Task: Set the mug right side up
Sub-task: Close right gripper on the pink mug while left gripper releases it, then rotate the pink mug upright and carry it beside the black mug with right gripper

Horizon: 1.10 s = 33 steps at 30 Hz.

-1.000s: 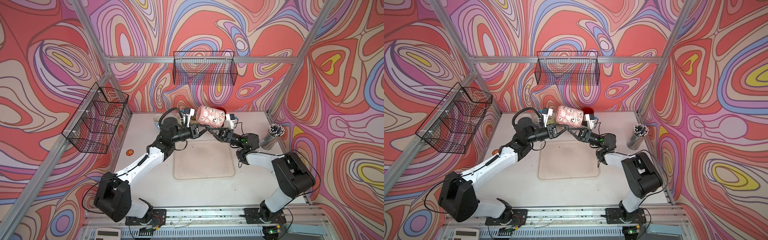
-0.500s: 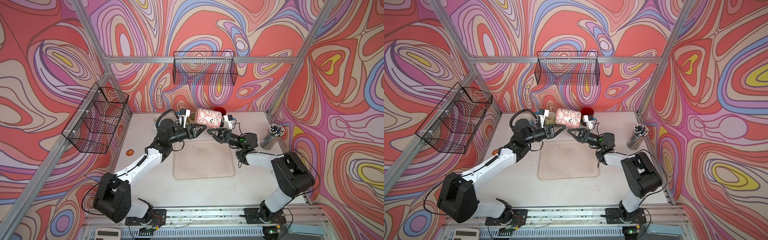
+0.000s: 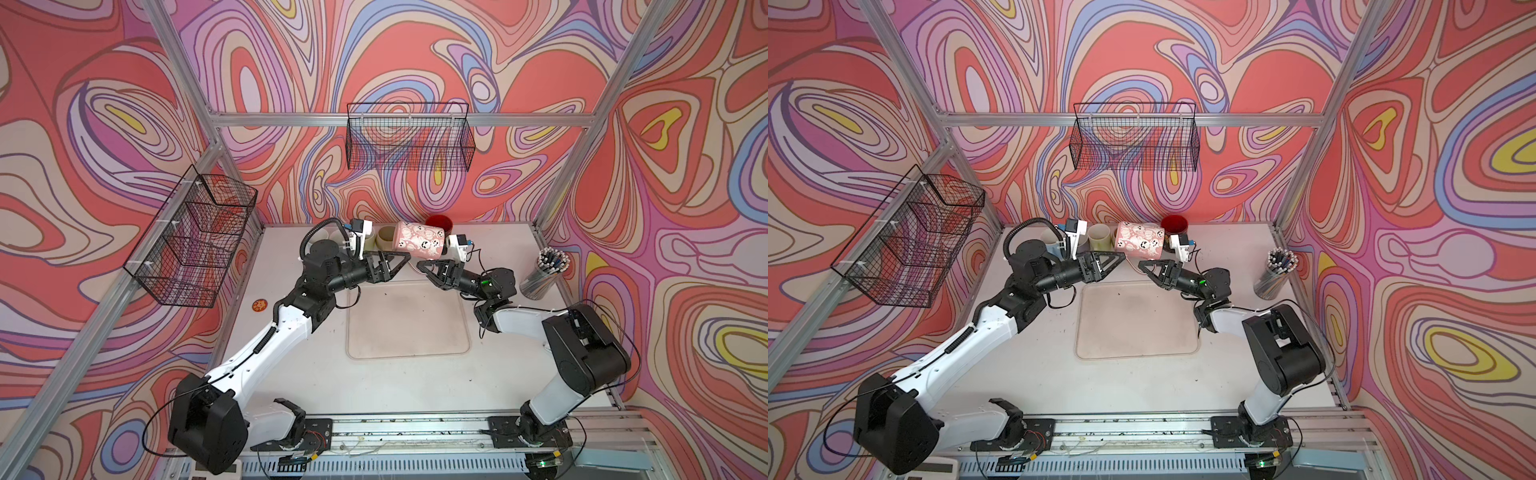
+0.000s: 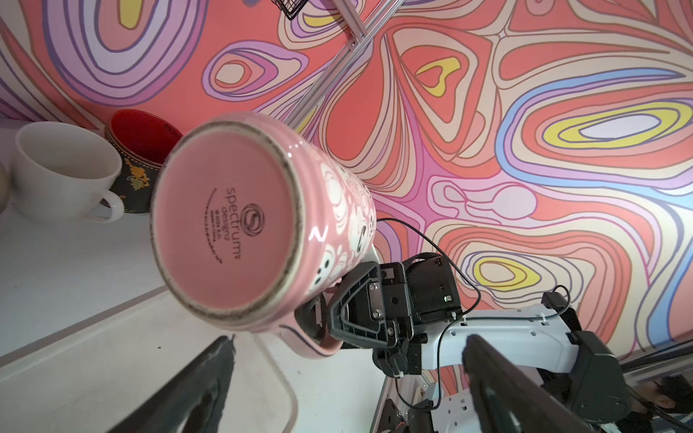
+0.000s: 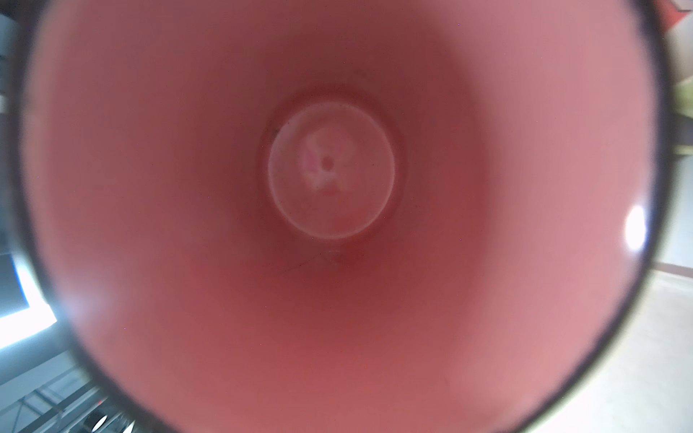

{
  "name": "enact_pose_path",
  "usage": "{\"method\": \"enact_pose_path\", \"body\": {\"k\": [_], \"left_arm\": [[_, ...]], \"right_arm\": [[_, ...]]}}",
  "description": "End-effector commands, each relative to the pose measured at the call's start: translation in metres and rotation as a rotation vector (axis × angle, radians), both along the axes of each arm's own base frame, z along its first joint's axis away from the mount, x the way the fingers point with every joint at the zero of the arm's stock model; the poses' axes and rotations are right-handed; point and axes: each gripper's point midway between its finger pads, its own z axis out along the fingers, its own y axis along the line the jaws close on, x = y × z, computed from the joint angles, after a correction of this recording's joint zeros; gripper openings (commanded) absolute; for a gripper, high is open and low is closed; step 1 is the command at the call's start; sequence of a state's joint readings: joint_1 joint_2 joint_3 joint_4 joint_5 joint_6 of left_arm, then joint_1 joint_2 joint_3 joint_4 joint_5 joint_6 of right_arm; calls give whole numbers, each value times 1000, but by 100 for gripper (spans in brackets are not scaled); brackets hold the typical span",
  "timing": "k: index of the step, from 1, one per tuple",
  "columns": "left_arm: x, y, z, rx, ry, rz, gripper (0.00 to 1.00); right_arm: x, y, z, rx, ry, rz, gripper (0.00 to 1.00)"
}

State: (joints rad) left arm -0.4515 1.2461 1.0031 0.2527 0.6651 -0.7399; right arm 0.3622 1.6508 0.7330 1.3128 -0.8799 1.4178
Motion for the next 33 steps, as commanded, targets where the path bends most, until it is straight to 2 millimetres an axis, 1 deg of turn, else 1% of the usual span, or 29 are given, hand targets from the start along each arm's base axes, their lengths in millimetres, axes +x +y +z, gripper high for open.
{"method": "enact_pose_path", "body": {"k": [1,4,8,11,14,15,19,23,26,29,33], "left_arm": [[-2,10,9,73,-37,42,100],[-3,16,7,133,-31,67,100],[-4,32,10,198,-51,135,100],[-8,44,16,245,-78,180,100],[-10,58,19,297,-89,246,100],[-11,65,13,333,-69,272,100],[-14,89,3,418,-40,374,100],[-20,110,-9,488,-28,452,100],[-25,124,-19,545,-16,492,100],[-31,134,-29,592,-4,517,100],[-37,145,-41,640,0,540,100]], "right_arm": [[-5,-9,27,-20,-145,-72,0],[-2,-12,18,-129,-141,-131,0],[0,-23,14,-295,-160,-231,0],[0,-35,15,-418,-176,-309,0],[-1,-50,11,-543,-168,-378,0],[-1,-55,10,-580,-166,-399,0],[-1,-72,8,-704,-150,-469,0],[4,-92,7,-826,-119,-550,0],[11,-105,8,-907,-95,-606,0],[21,-116,4,-979,-63,-651,0],[37,-130,-8,-1080,-8,-708,0]]}}
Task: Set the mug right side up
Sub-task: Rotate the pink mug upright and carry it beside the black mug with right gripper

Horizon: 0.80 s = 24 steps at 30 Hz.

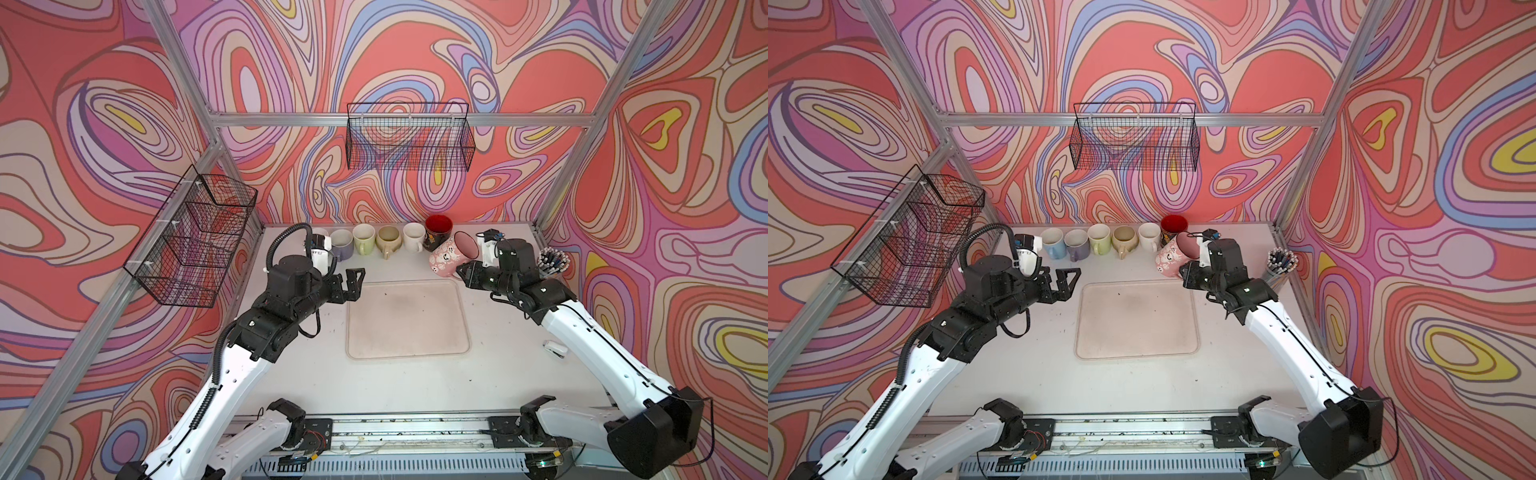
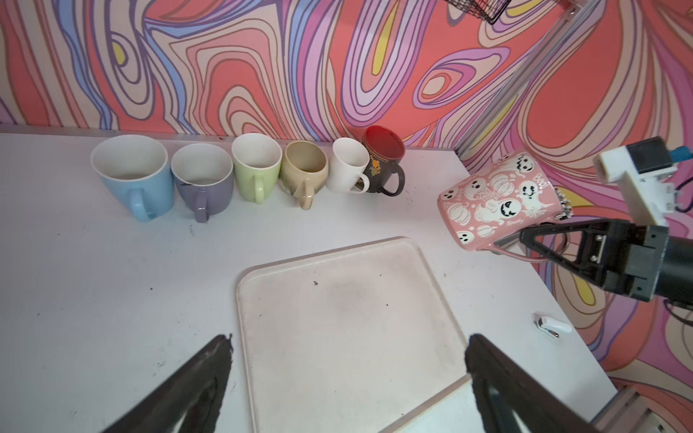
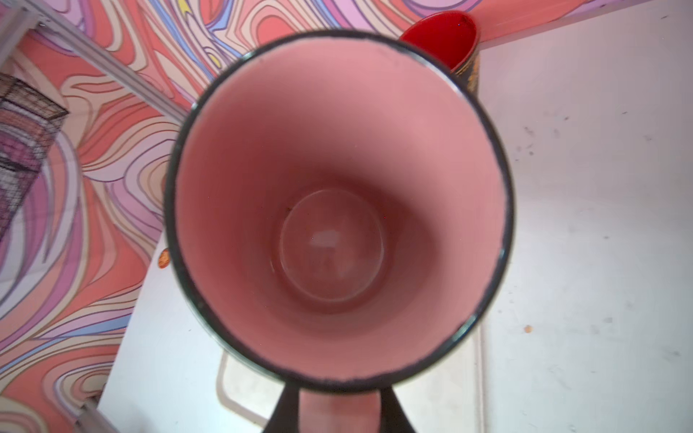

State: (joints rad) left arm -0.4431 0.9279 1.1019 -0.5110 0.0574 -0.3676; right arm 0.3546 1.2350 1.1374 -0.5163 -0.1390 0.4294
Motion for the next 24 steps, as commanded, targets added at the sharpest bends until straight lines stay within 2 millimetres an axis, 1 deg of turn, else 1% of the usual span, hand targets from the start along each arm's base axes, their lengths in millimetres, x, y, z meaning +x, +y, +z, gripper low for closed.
{"method": "enact_pose_path", "body": {"k": [1,4,7,14,16,21,23,24], "left_arm": [[-6,19,-22,100,35,54,100],[-8,25,-28,122,32,67,100],[-9,26,-31,139,23,63,100],[-9,31,-39,178,22,77,100],[-8,32,-42,187,31,82,100],[-4,37,-51,226,63,109,100],[-3,39,-54,237,70,115,100],[-3,40,-55,242,72,120,100]], "right_arm": [[24,-20,20,-89,-81,-94,0],[39,-28,10,-120,-46,-131,0],[56,-41,3,-131,-24,-182,0],[95,-81,-11,-268,5,-305,0],[107,-90,-16,-291,16,-323,0],[137,-103,-29,-330,21,-350,0],[152,-103,-36,-366,8,-343,0],[156,-105,-35,-381,-5,-344,0]]}}
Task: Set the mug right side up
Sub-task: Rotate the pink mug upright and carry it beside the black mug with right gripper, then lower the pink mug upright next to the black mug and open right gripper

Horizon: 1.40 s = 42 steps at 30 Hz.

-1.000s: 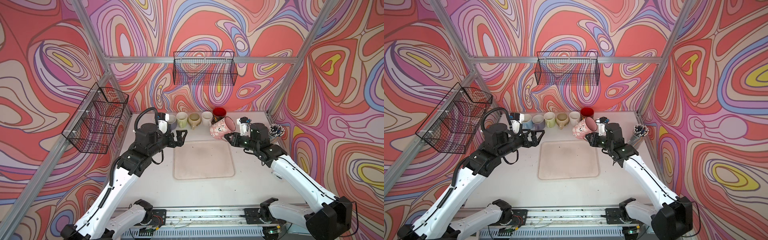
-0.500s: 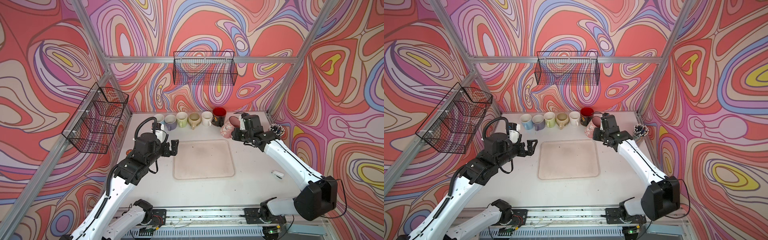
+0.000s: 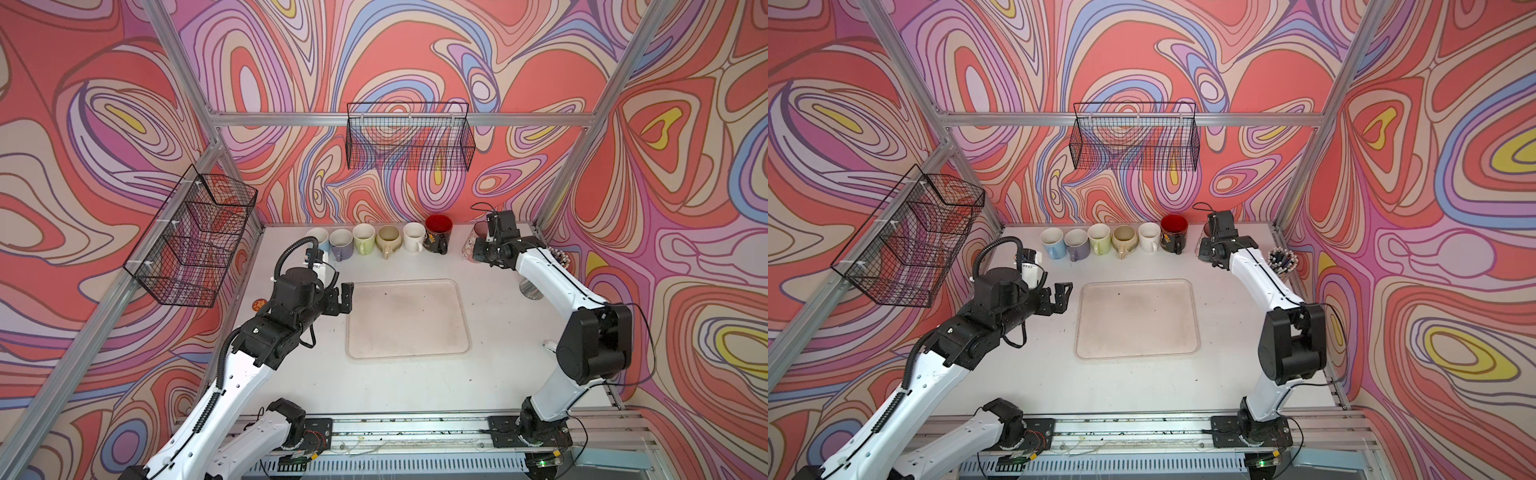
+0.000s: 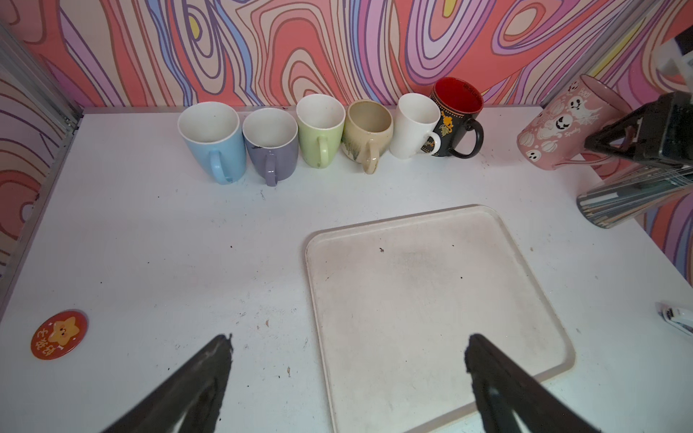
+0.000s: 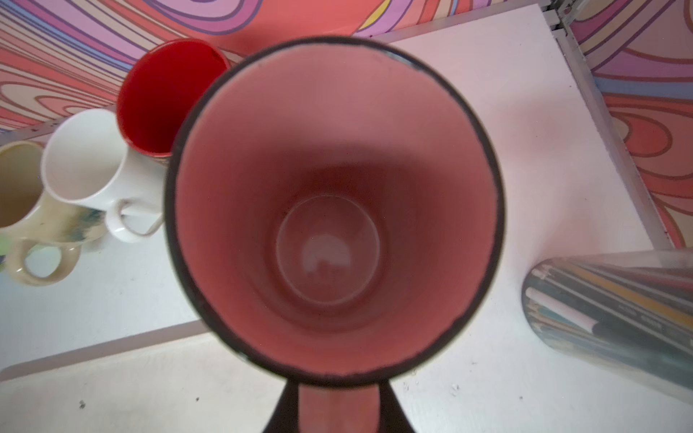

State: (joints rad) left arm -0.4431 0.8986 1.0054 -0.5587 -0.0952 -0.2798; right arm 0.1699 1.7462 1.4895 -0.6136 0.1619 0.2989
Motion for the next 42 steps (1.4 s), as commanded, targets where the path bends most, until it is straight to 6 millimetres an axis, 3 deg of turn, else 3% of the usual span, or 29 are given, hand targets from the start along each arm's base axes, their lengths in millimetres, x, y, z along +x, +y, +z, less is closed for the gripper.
{"method": "enact_pose_path", "body": {"k": [1,10,20,33,42], "left_arm": [[0,10,-13,65,32,28,100],[7,12,-35,142,118,39,100],[10,12,-44,165,138,40,100],[13,14,-52,193,162,48,100],[15,15,-54,203,172,51,100]], "right_arm": [[42,-4,24,-77,-142,2,0],[82,-7,1,-123,-134,6,0],[110,-6,-14,-133,-136,49,0],[138,-3,-27,-128,-153,86,0],[147,1,-36,-113,-144,96,0]]}}
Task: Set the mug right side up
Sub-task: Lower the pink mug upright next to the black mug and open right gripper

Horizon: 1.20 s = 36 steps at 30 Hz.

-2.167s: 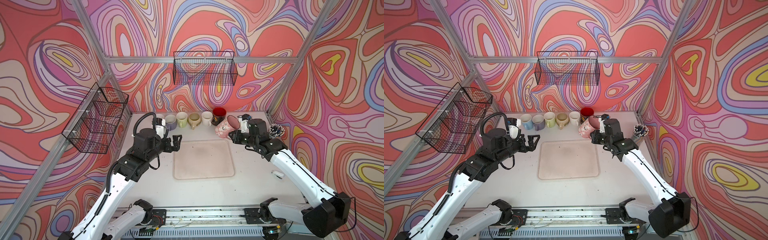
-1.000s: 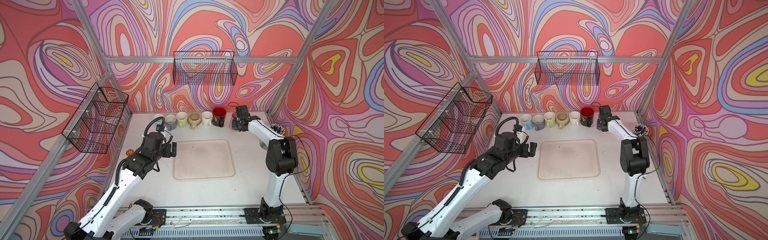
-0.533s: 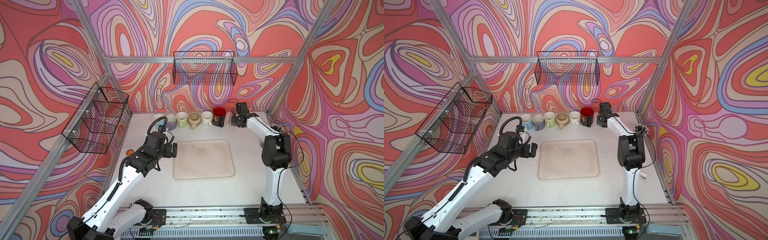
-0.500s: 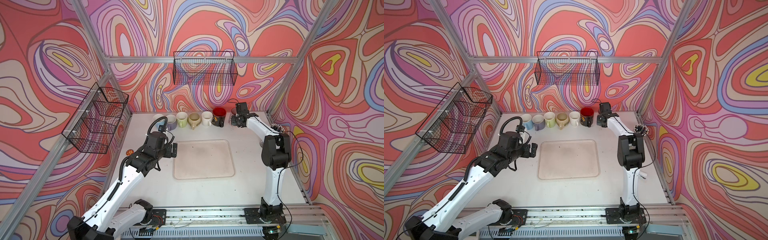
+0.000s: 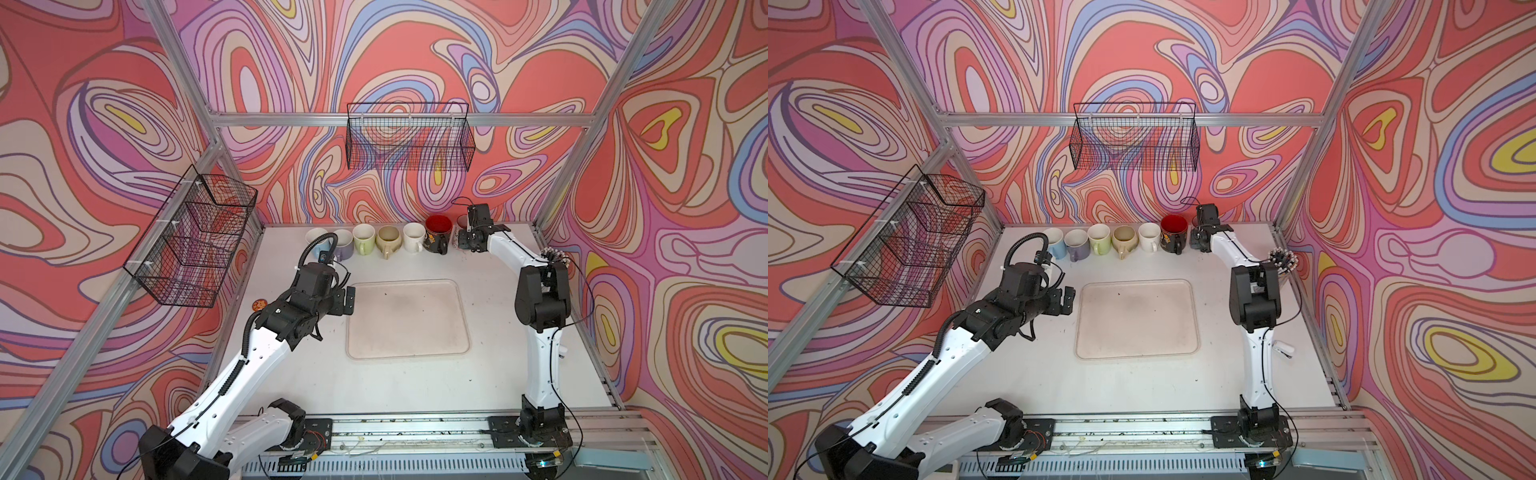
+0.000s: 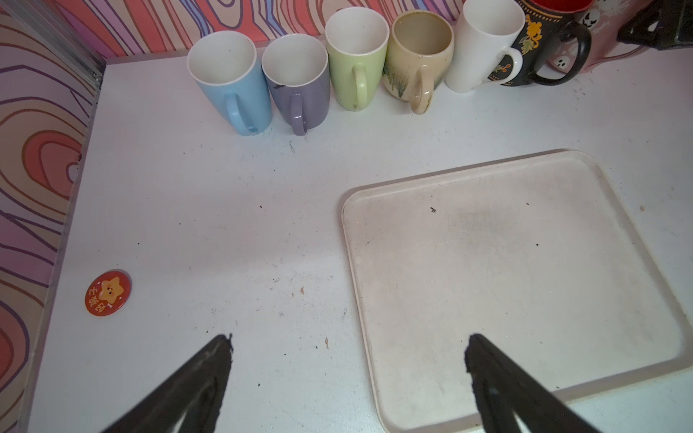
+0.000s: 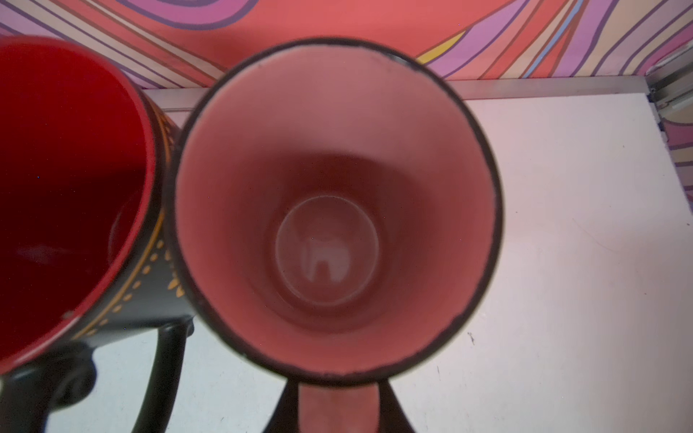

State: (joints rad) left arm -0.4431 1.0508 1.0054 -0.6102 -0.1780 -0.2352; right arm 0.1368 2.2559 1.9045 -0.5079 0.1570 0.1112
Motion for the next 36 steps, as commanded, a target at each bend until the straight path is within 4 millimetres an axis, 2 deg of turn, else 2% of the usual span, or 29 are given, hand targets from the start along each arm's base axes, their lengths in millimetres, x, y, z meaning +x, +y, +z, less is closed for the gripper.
{"method": "enact_pose_path", "body": {"k": [1,11,36], "left_arm": [[-2,8,-2,39,17,10,100],[-2,6,-3,34,18,5,100],[-3,5,0,19,14,3,100]], "right_arm": [[24,-1,39,14,-140,-10,0],[16,-3,28,18,-119,-23,0],[-2,9,23,98,-96,11,0]]}}
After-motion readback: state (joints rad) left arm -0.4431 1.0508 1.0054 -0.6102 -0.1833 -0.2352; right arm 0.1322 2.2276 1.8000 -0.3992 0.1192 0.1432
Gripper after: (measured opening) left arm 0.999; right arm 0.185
